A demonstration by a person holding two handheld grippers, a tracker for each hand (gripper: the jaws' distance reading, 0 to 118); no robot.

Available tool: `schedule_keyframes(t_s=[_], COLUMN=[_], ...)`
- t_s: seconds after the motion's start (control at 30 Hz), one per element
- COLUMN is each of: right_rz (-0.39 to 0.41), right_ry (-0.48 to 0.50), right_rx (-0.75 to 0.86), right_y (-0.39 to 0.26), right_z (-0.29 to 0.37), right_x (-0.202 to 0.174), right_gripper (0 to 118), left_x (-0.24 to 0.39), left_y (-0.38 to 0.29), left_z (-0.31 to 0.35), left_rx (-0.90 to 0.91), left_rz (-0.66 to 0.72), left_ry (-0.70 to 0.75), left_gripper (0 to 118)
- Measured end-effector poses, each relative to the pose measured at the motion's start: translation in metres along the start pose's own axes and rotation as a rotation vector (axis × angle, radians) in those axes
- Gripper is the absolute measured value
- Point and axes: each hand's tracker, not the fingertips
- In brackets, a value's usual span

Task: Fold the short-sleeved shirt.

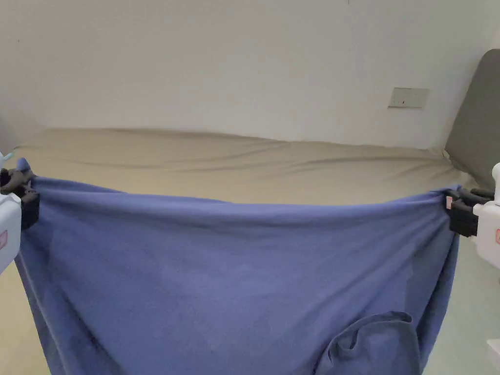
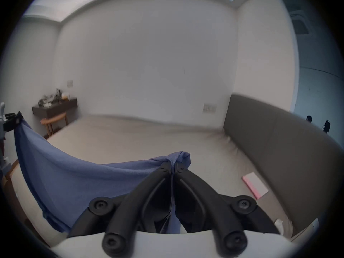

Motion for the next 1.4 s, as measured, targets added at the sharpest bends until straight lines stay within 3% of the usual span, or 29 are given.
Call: schedule_keyframes(t_s=[0.27, 0.5, 0.73, 1.4], right_rz=[0.004, 0.043, 0.065, 0.103], right_ry=[-0.022, -0.079, -0.112, -0.204], right_rx=[0.258, 0.336, 0.351, 0.373], right_y=[0.085, 0.128, 0.153, 0.211], right_z=[0.091, 0.101, 0.064, -0.077], right_x=[0.01, 0.019, 0.032, 0.014], right_gripper=[0, 0, 0, 0], left_x=[-0.032, -0.04, -0.036, -0.021], left_y=[0.088, 0.143, 0.178, 0.225], left_z=[0.069, 0.089, 0.06, -0.089], left_rx=[0.215, 0.298, 0.289, 0.214], left_rz=[0.033, 0.027, 0.054, 0.117], left_ry=[0.043, 0.043, 0.026, 0.027], left_gripper=[0, 0, 0, 0])
